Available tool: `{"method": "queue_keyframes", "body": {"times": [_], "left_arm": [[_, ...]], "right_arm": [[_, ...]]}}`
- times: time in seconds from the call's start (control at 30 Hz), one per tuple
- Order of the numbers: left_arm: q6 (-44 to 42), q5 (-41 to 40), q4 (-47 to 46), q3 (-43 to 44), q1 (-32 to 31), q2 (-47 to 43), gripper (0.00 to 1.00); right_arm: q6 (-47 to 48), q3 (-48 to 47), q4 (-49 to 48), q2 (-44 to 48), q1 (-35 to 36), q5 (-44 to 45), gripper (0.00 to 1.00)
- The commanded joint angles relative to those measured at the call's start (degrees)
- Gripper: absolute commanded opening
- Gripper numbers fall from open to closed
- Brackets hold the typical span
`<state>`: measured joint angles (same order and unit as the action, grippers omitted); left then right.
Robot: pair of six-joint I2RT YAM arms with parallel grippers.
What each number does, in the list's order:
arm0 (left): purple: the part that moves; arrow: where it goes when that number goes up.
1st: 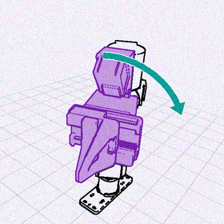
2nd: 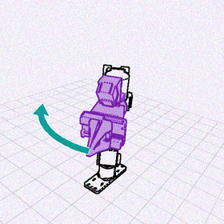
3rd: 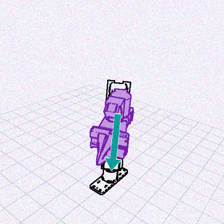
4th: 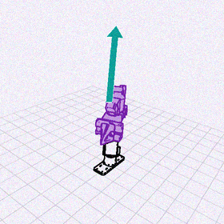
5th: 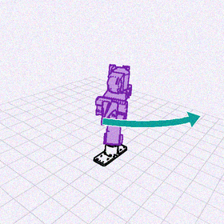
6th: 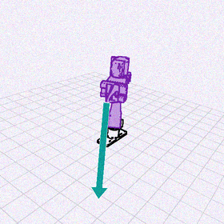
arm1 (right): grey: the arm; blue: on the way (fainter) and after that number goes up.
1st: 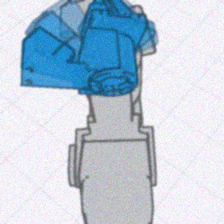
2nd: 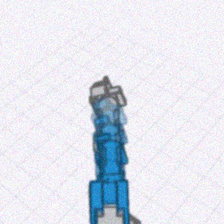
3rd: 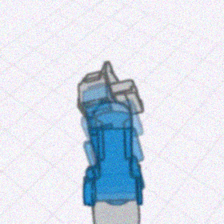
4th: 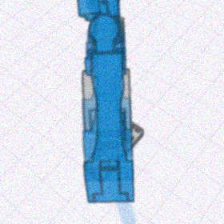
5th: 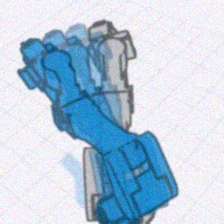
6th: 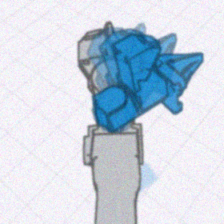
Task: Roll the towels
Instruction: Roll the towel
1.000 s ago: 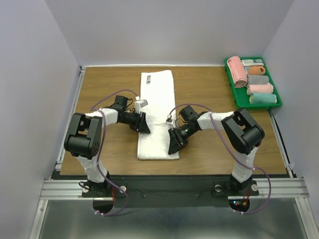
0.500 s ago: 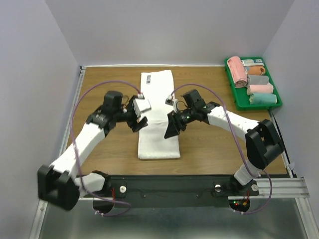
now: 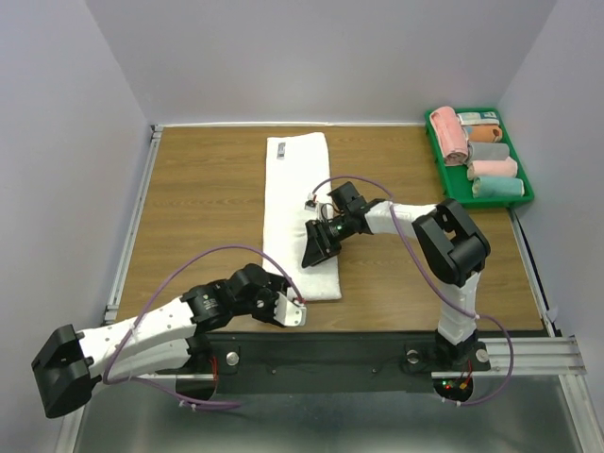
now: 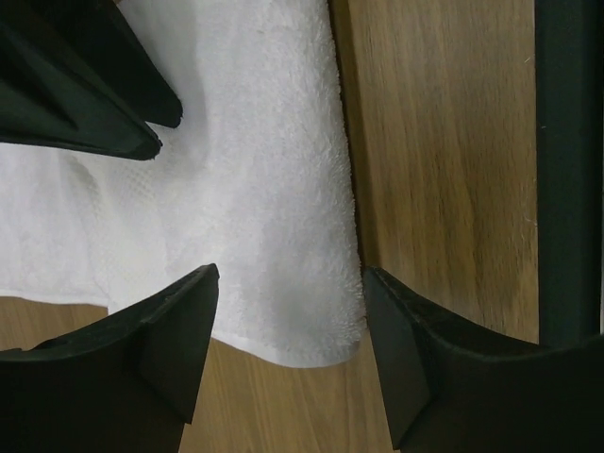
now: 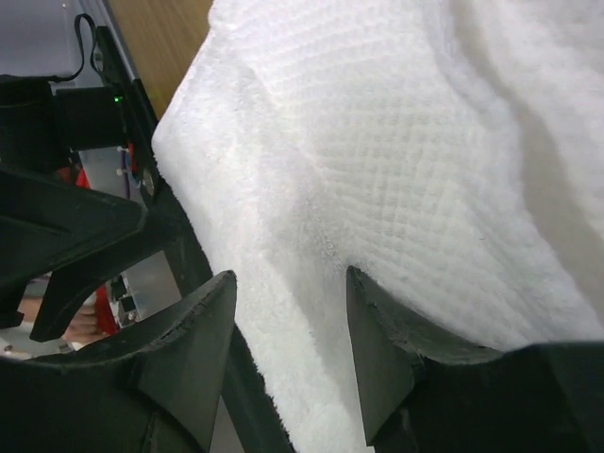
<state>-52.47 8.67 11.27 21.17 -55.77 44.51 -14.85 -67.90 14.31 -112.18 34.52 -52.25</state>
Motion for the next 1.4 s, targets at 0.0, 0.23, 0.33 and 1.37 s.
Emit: {"method": "queue_keyframes", "body": {"times": [0.0,0.23,0.33,1.37], "left_arm": [[-2.5,-4.4,-8.1,-2.1,-2.8,3.5,0.71],[-4.2,-5.0,-14.3,-3.7,-4.0,8.7,0.63],[-4.7,-4.7,-15.4,-4.5,-4.6,10.2,0.55],[8.1,19.0,14.6,18.7,-1.8,15.8,0.00]], "right_arm": [[-0.6,0.2,-4.8,-1.0,0.3,0.9,0.55],[-0.1,2.2,-5.0,-2.3,0.2,1.3,0.54],[-0.1,2.2,-5.1,-2.6,0.3,1.2,0.54],[6.2,-6.1,-1.3,-1.9,-0.4,9.7,0.49]]}}
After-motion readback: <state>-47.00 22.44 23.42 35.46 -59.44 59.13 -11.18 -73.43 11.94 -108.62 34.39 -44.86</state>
